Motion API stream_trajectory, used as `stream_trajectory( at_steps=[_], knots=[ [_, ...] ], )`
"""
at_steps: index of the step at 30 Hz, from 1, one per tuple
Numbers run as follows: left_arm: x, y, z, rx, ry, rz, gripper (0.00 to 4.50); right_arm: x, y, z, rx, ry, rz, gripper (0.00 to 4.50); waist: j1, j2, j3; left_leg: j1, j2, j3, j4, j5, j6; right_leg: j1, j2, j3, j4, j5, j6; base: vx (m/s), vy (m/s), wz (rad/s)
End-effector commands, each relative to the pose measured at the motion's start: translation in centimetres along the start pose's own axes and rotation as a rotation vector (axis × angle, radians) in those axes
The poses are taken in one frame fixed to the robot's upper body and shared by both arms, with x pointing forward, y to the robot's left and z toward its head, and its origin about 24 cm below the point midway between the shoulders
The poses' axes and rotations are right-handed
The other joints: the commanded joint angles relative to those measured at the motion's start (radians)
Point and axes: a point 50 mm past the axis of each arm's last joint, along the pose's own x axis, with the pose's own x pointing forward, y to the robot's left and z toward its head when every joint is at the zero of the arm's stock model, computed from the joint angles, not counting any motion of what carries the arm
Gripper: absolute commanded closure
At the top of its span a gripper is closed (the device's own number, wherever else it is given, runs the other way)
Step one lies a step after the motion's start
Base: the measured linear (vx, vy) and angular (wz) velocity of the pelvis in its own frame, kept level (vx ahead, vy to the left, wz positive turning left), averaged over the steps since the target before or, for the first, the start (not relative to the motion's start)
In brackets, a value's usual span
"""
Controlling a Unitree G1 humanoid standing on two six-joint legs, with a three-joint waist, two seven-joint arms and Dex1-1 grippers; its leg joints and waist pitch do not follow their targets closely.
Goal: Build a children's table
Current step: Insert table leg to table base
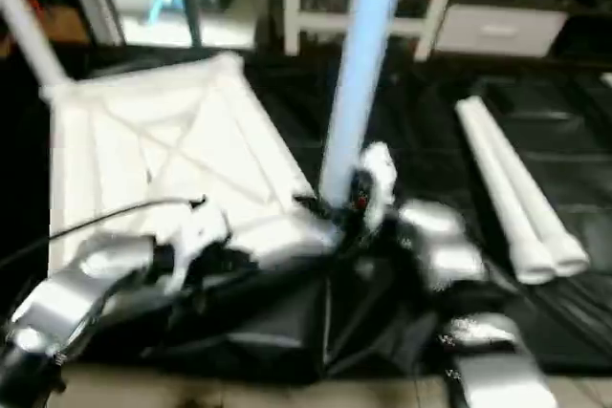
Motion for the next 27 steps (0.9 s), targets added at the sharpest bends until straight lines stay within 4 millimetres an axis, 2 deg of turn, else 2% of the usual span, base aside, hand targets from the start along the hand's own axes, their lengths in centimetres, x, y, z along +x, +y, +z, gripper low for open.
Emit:
stream_trajectory(
  at_steps=[1, 2, 3, 6, 8, 13, 20, 27],
  knots=[
    [-1.0, -0.49, -0.95, -0.038, 0.004, -0.086, 4.5, -4.55, -1.9, 1.82, -0.018, -0.032, -0.146, 1.59, -0.001, 0.0, -0.073, 0.051, 0.009, 0.002, -0.039, 0.123, 0.136, 0.041, -0.031, 0.013, -0.028, 0.47, -0.27, 0.0, 0.0, 0.0],
    [-1.08, -0.36, -0.96, -0.034, 0.004, -0.078, 4.5, -4.71, -1.97, 1.75, -0.02, -0.028, -0.148, 1.59, -0.002, -0.001, -0.071, 0.05, 0.009, 0.002, -0.042, 0.101, 0.129, 0.042, -0.033, 0.014, -0.031, 0.443, -0.271, 0.0, 0.0, 0.0],
    [-1.09, -0.34, -0.96, -0.034, 0.004, -0.076, 4.5, -4.74, -1.98, 1.74, -0.02, -0.027, -0.149, 1.82, -0.002, -0.001, -0.069, 0.051, 0.01, 0.002, -0.045, 0.067, 0.116, 0.042, -0.036, 0.016, -0.035, 0.396, -0.274, 0.0, 0.0, 0.0],
    [-1.19, -0.12, -0.92, -0.02, 0.002, -0.068, 4.5, -4.5, -2.05, 1.43, -0.004, -0.038, -0.151, 2.0, -0.005, -0.001, -0.065, 0.05, 0.009, 0.002, -0.049, 0.027, 0.097, 0.042, -0.037, 0.02, -0.04, 0.332, -0.279, 0.0, 0.0, 0.0],
    [-1.19, -0.12, -0.95, -0.018, 0.003, -0.068, 4.5, -4.33, -2.01, 1.31, -0.007, -0.034, -0.151, 2.18, -0.006, -0.001, -0.067, 0.049, 0.008, 0.001, -0.047, 0.043, 0.098, 0.043, -0.036, 0.02, -0.037, 0.35, -0.279, 0.0, 0.0, 0.0],
    [-1.19, -0.12, -0.95, -0.018, 0.003, -0.068, 4.5, -4.33, -2.01, 1.31, -0.007, -0.034, -0.151, 2.42, -0.005, -0.002, -0.073, 0.046, 0.004, 0.001, -0.038, 0.119, 0.129, 0.046, -0.033, 0.019, -0.027, 0.458, -0.277, 0.0, 0.0, 0.0],
    [-1.19, -0.12, -0.95, -0.018, 0.003, -0.068, 4.5, -4.33, -2.01, 1.31, -0.007, -0.034, -0.151, 2.46, -0.004, 0.0, -0.072, 0.048, 0.006, 0.001, -0.039, 0.102, 0.127, 0.044, -0.033, 0.018, -0.028, 0.426, -0.278, 0.0, 0.0, 0.0],
    [-1.19, -0.12, -0.95, -0.018, 0.003, -0.068, 4.5, -4.33, -2.01, 1.31, -0.007, -0.034, -0.151, 2.48, -0.004, -0.001, -0.073, 0.047, 0.005, 0.0, -0.038, 0.115, 0.132, 0.044, -0.032, 0.017, -0.027, 0.434, -0.28, 0.0, 0.0, 0.0]
  ],
)
